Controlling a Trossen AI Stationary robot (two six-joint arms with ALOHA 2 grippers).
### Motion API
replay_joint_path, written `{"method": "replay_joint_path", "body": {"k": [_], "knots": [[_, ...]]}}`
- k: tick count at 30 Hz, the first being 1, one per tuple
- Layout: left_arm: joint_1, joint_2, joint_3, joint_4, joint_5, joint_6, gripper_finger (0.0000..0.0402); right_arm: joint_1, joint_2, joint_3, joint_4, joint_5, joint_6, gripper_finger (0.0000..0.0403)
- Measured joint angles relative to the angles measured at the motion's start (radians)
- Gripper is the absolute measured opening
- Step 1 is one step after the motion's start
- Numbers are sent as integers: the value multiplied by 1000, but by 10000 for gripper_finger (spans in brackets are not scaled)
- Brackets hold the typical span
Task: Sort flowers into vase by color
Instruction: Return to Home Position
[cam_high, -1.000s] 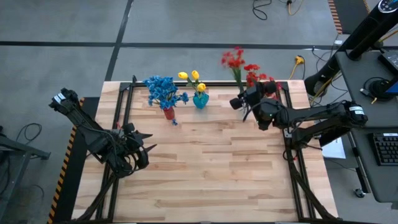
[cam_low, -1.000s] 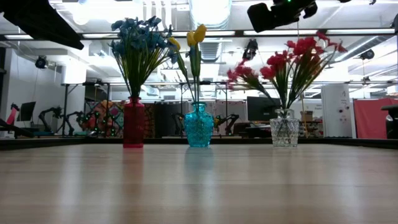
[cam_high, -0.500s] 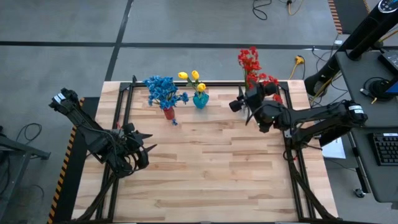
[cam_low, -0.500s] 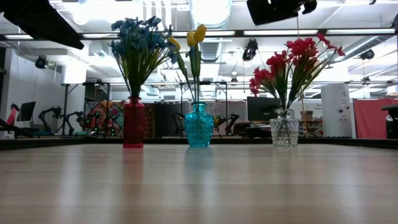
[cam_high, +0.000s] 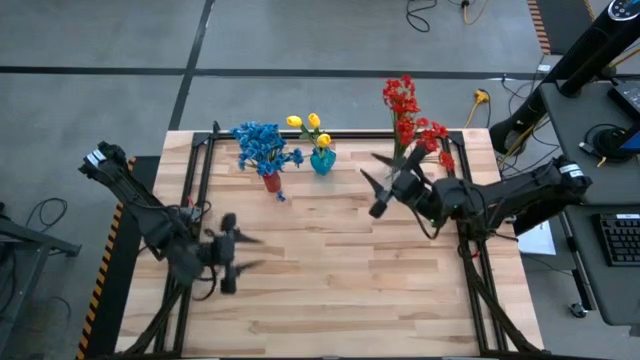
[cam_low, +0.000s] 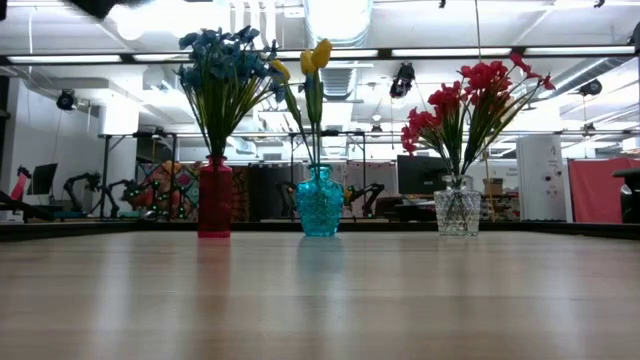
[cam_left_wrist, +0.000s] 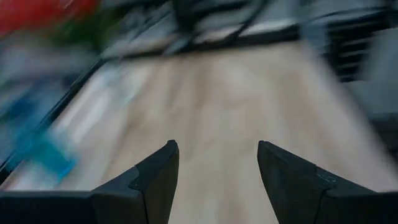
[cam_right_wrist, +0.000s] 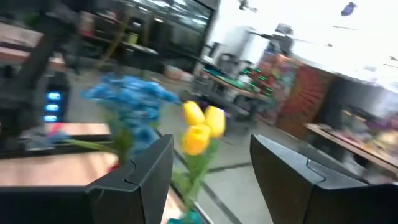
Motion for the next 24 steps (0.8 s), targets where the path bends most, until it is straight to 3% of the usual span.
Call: {"method": "replay_joint_path", "body": {"k": [4, 6, 10, 12, 20, 24], "knots": [[0, -1, -70, 372, 199, 390, 201, 14, -32, -49, -1, -30, -13, 206], [3, -7, -96, 445, 215, 481, 201, 13, -56, -83, -1, -70, -15, 206], [60, -49, -119, 466, 152, 528, 201, 13, -116, -143, -1, -193, 9, 205], [116, -75, -124, 454, 184, 535, 201, 13, -156, -174, 2, -242, 15, 205], [333, -121, -152, 443, 515, 576, 201, 13, -305, -333, 5, -317, 95, 205], [367, -145, -177, 437, 763, 582, 200, 13, -369, -399, 2, -317, 141, 205]]}}
